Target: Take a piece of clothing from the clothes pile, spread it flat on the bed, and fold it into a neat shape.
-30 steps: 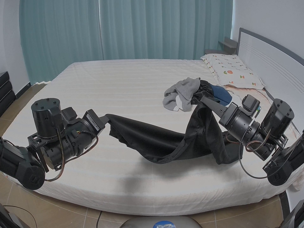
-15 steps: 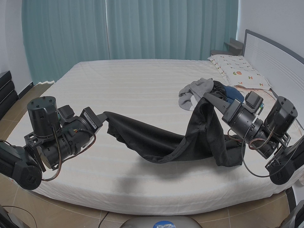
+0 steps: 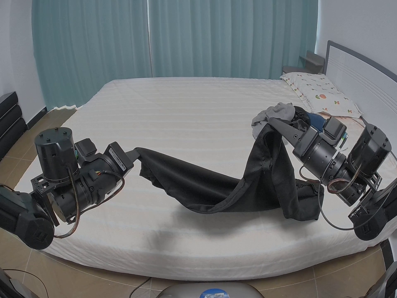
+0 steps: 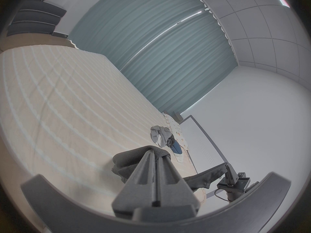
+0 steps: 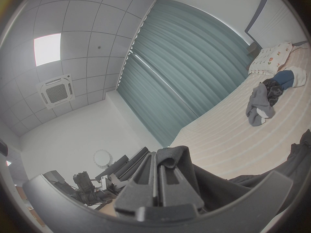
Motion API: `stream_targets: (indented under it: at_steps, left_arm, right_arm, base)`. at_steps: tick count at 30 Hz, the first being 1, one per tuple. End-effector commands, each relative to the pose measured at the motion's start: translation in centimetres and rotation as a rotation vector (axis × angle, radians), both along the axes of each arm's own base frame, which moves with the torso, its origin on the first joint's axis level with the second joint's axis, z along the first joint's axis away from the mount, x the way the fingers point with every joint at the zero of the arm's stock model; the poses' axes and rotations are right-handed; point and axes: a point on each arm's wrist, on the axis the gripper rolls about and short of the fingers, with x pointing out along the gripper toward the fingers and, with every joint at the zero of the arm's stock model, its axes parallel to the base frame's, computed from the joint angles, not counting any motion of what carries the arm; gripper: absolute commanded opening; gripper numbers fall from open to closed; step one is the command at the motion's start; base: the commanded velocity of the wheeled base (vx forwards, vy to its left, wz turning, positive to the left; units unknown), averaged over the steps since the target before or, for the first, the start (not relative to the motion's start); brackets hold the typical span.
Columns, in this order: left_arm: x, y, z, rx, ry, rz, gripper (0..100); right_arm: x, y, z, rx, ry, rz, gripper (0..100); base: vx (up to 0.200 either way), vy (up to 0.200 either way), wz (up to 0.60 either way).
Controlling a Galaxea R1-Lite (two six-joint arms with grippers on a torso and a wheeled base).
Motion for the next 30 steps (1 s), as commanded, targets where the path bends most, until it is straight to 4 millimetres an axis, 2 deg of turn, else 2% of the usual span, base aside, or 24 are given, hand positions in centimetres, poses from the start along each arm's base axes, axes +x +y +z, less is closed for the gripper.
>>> stream_targets:
  at_steps: [1,10,22,30]
  left_arm:
    - [-0.1,0.04,0.14,-0.003,-0.004,0.0,0]
    - [-0.12,0.05,0.03,-0.001,0.0,0.0,0]
    - [-0.15,-0.16,-0.12,0.0,0.005,-0.007,0]
    - [-0.48,-0.05,0.47,-0.01,-0.015,-0.009,0]
  right_arm:
    - [0.03,0.03,-0.02,0.0,0.0,0.001,0]
    - [0.23,0.04,-0.36,-0.006,0.011,-0.002,0]
    - [0.16,-0.1,-0.42,-0.008,0.013,-0.005,0]
    - [-0.11,-0.2,-0.09,-0.002,0.004,-0.005,0]
  base:
    - [0.0,0.2,0.0]
    - [0.0,0.2,0.0]
    - [0.0,0.0,0.0]
    - [-0.2,0.0,0.0]
